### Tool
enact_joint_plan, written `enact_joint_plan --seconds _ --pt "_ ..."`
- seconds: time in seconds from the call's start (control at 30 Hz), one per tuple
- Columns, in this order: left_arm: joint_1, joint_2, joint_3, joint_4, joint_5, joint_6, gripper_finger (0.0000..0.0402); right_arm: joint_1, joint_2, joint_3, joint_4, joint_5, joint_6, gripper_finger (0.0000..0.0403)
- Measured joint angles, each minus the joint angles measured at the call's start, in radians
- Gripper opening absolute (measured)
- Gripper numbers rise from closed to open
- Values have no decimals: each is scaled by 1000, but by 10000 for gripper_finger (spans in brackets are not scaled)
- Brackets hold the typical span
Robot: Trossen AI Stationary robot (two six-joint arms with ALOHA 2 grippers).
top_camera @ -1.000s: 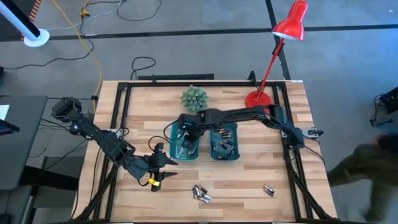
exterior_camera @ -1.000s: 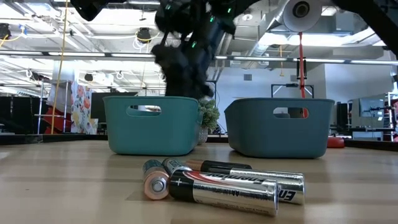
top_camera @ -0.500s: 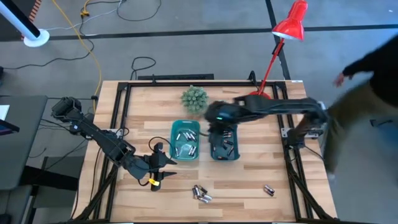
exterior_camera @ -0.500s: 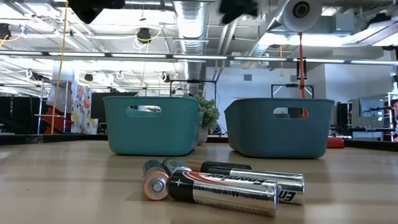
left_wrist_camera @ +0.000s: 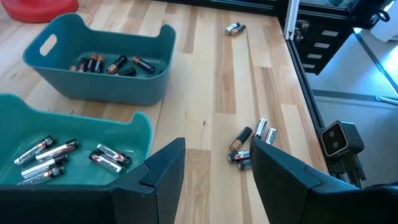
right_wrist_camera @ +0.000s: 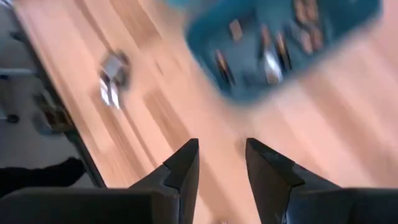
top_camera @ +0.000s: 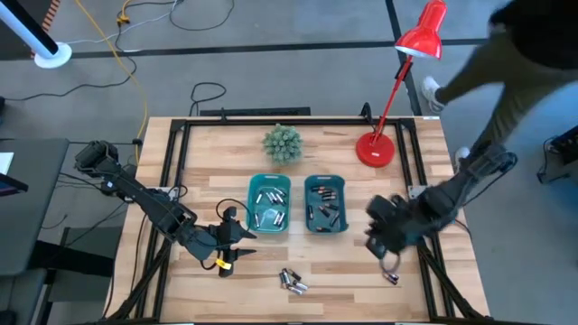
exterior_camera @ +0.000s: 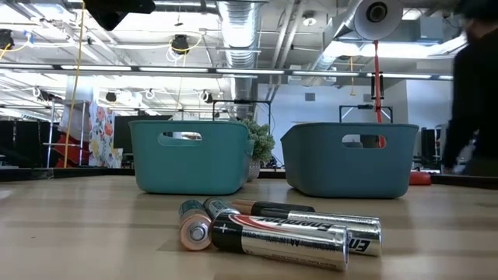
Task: Sort batteries
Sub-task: Put the black battery into the blue bin
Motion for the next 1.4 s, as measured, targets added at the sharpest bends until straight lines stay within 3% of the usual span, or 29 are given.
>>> enact_joint_plan --seconds 0.2,0.37,0.53,0.87,1.03,1.4 --pt "0 0 0 0 0 0 176 203 -6 -153 -27 -42 374 145" --pt "0 0 0 0 0 0 176 303 40 -223 -19 -153 508 145" --pt "0 0 0 0 0 0 176 350 82 -290 87 -261 520 145" --pt "0 0 0 0 0 0 176 357 177 -366 341 -317 486 145" --pt "0 0 0 0 0 0 176 347 248 -366 381 -377 486 145" --pt "0 0 0 0 0 0 176 342 353 -365 414 -396 481 145"
